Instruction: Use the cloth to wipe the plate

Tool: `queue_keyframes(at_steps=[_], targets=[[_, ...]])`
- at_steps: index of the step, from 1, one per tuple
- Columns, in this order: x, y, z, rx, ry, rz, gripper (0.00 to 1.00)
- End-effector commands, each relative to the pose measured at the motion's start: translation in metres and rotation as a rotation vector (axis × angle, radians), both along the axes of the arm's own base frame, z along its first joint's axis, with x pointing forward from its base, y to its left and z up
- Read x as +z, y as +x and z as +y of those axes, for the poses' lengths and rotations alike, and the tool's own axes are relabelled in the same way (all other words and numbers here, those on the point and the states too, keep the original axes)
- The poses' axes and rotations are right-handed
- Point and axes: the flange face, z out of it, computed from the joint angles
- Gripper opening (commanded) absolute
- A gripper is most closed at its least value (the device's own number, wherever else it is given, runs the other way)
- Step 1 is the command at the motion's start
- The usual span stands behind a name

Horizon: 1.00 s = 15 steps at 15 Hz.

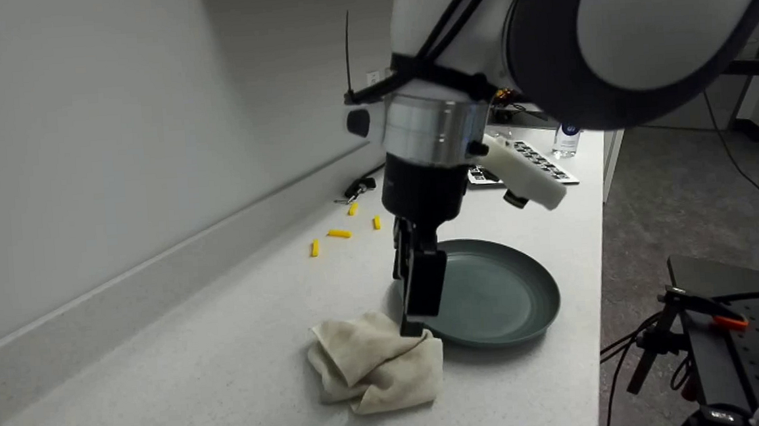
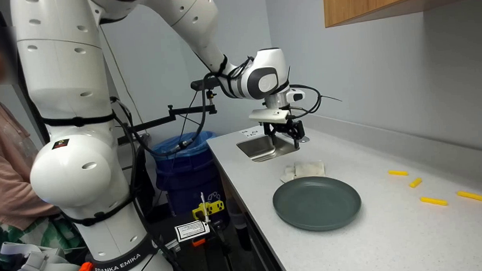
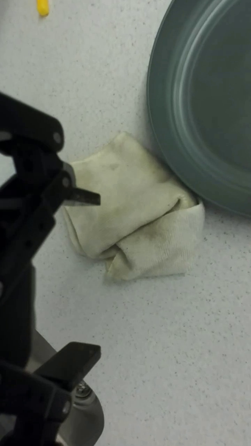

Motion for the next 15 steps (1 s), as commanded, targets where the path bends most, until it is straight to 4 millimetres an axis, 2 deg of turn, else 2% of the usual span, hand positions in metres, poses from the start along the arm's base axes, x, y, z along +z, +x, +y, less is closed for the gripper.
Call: queue_keyframes(at_steps=[1, 6, 15], targets=[[-0.032, 0.017, 0.010, 0.025, -0.027, -0.028, 1.00], [-0.067, 0.023, 0.015, 0.072, -0.079, -0.052, 1.00], [-0.111, 0.024, 0.009, 0.039, -0.110, -0.016, 1.00]])
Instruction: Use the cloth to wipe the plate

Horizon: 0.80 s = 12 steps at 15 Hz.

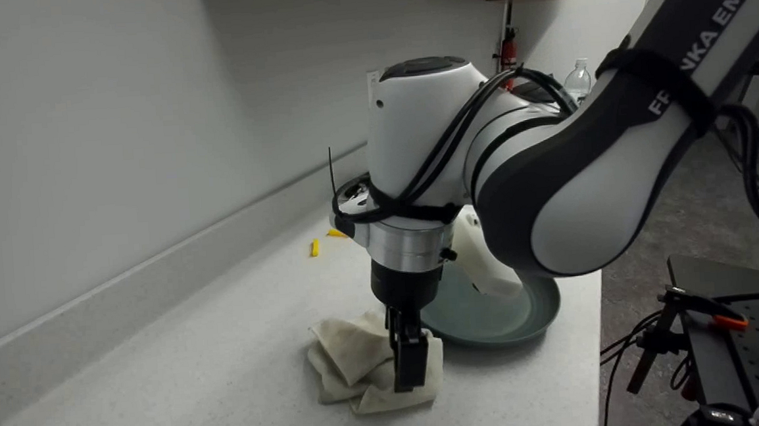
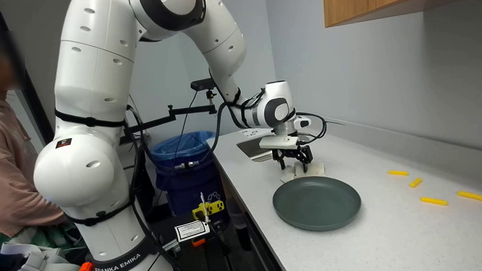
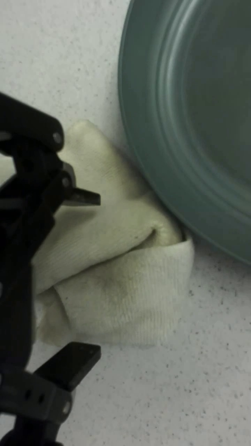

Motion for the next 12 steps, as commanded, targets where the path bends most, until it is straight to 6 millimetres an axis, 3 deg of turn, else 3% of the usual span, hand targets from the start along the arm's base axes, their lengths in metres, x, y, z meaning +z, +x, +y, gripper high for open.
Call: queue_keyframes(at_steps=[1, 6, 8, 12], targets=[[-0.014, 0.004, 0.002, -0.022, -0.005, -0.010, 1.00], [-0.026, 0.005, 0.013, -0.037, 0.005, 0.005, 1.00], [-0.025, 0.007, 0.018, -0.041, 0.013, 0.003, 0.74], [-0.013, 0.012, 0.020, -0.046, 0.026, -0.012, 0.42]])
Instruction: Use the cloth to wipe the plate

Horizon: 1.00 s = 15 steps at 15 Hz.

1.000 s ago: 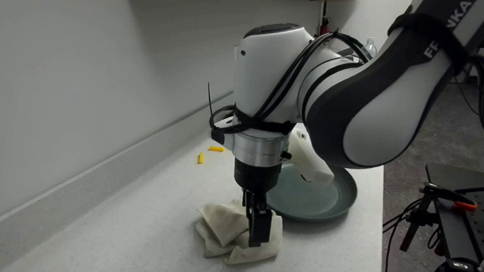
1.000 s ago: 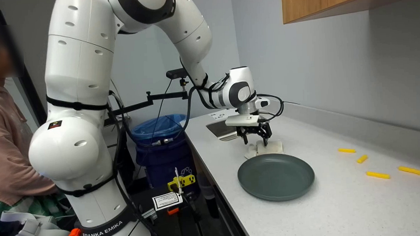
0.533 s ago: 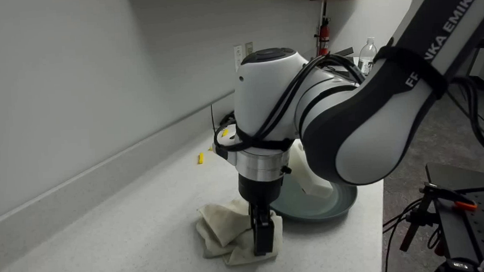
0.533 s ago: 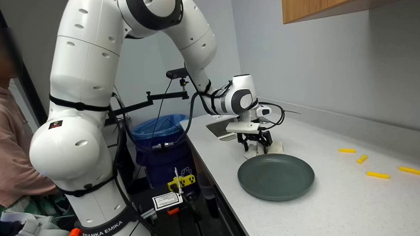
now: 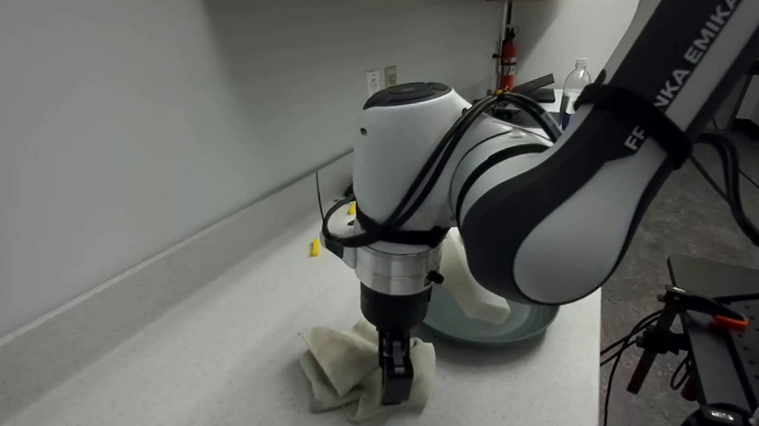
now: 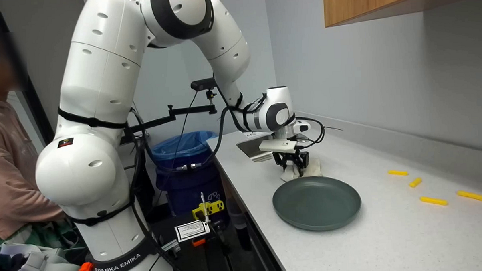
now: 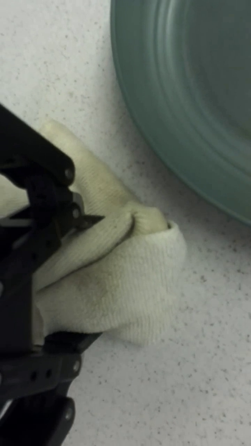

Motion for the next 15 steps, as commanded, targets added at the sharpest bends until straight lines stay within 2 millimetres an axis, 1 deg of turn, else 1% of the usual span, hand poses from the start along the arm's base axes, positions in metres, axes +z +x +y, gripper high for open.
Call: queue_keyframes(at_steps=[1, 4, 5, 6, 8, 9, 11, 13, 15], targets=[[0.010, 0.008, 0.003, -0.015, 0.020, -0.035, 0.35], [0.029, 0.011, -0.001, -0.015, 0.031, -0.032, 0.12], [0.040, 0.012, -0.004, -0.010, 0.036, -0.035, 0.05], [0.049, 0.013, -0.006, -0.011, 0.040, -0.045, 0.01], [0.076, 0.017, -0.015, -0.013, 0.055, -0.088, 0.00], [0.092, 0.020, -0.022, -0.026, 0.063, -0.110, 0.02], [0.118, 0.025, -0.038, -0.064, 0.085, -0.142, 0.02], [0.141, 0.029, -0.065, -0.120, 0.091, -0.177, 0.02], [0.154, 0.029, -0.089, -0.175, 0.100, -0.189, 0.02]])
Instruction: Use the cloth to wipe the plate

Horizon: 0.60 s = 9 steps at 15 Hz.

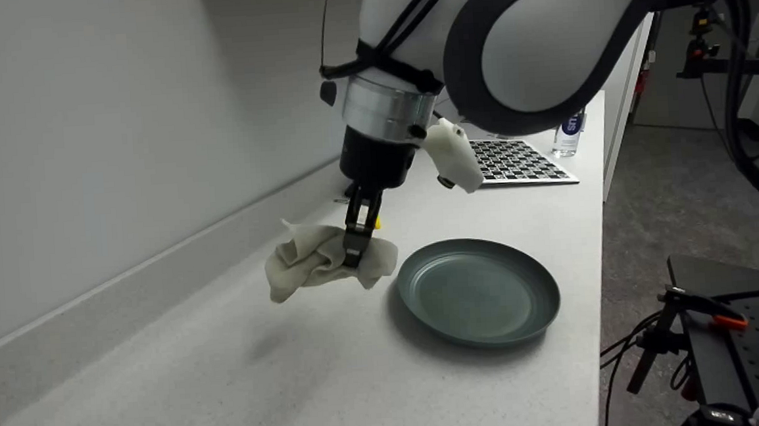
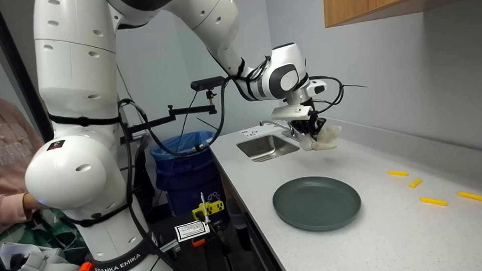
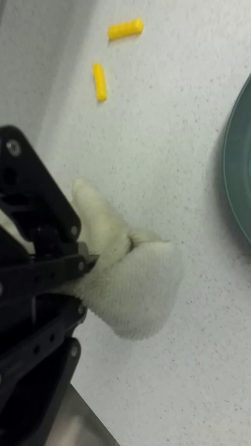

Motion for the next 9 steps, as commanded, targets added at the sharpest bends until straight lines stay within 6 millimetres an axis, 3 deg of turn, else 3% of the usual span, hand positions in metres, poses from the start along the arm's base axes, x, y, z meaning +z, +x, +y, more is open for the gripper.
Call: queue_keyframes(at_steps=[1, 5, 9], targets=[[0.025, -0.013, -0.044, -0.077, 0.018, 0.004, 0.02], [0.015, -0.030, -0.081, -0.173, 0.034, 0.057, 0.02], [-0.004, -0.049, -0.102, -0.234, 0.033, 0.140, 0.02]])
